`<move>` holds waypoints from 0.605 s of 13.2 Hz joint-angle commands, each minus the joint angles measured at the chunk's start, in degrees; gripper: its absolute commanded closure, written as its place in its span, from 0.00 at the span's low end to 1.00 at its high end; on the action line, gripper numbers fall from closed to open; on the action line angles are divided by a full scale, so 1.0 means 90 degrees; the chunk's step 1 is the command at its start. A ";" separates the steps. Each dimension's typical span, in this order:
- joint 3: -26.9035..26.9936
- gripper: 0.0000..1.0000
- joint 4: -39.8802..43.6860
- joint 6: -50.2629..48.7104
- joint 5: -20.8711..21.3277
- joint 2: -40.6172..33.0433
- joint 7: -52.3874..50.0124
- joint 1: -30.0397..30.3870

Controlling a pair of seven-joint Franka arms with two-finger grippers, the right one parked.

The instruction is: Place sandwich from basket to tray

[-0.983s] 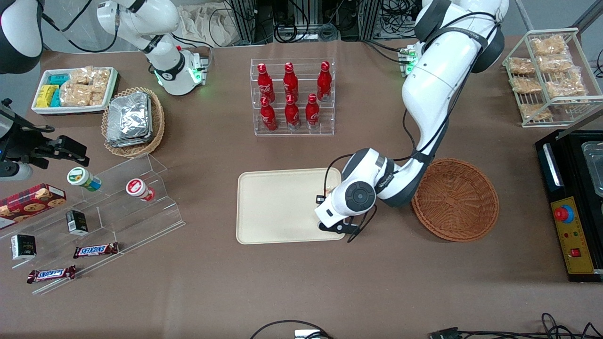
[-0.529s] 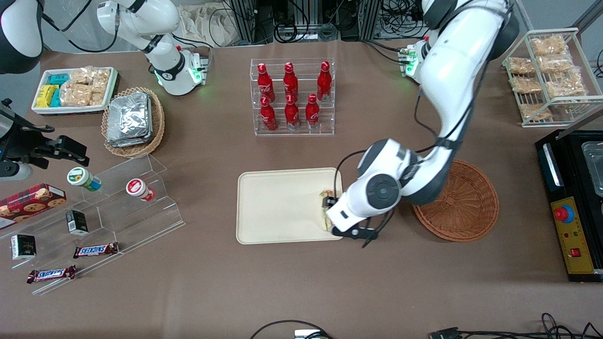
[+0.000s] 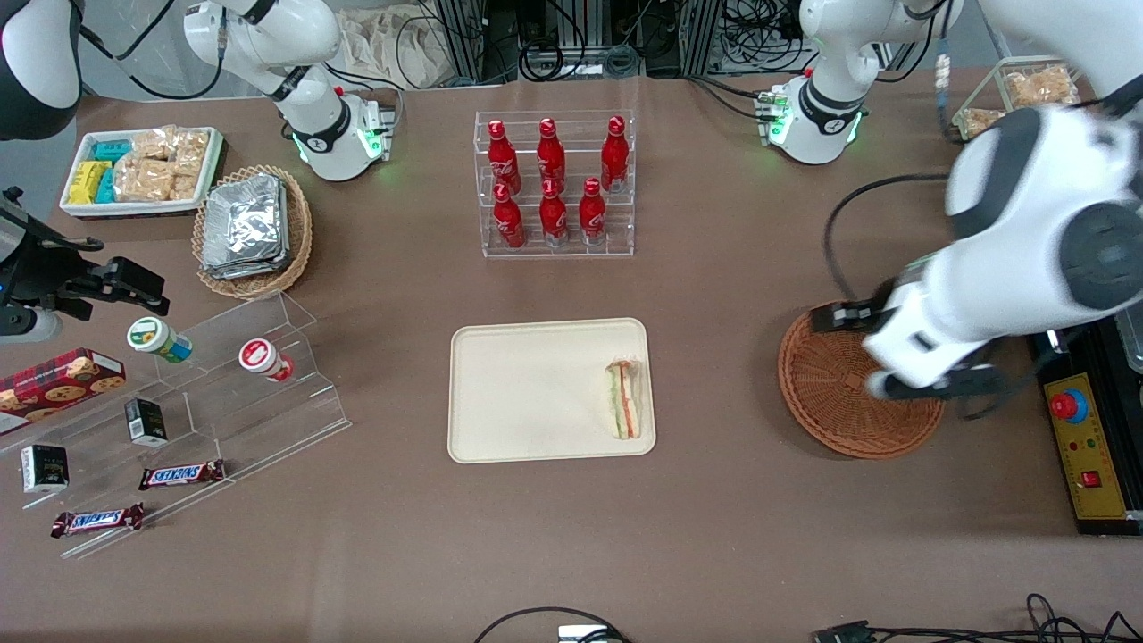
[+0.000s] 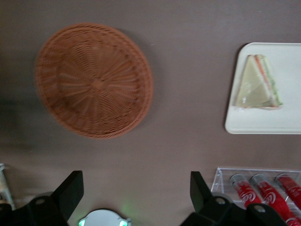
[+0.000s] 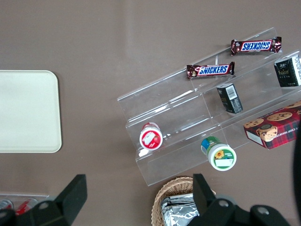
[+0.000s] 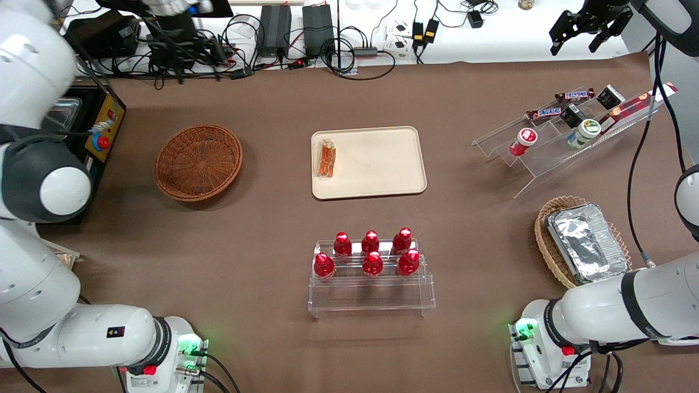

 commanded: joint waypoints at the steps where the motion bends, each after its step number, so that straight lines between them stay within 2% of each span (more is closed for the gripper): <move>1: -0.0064 0.00 -0.0280 -0.0319 0.0021 -0.0502 0.0678 0.0565; 5: -0.0054 0.00 -0.0553 -0.0350 0.0098 -0.0728 0.1120 0.0743; 8: -0.0064 0.00 -0.1389 0.0262 0.0167 -0.1185 0.1140 0.0733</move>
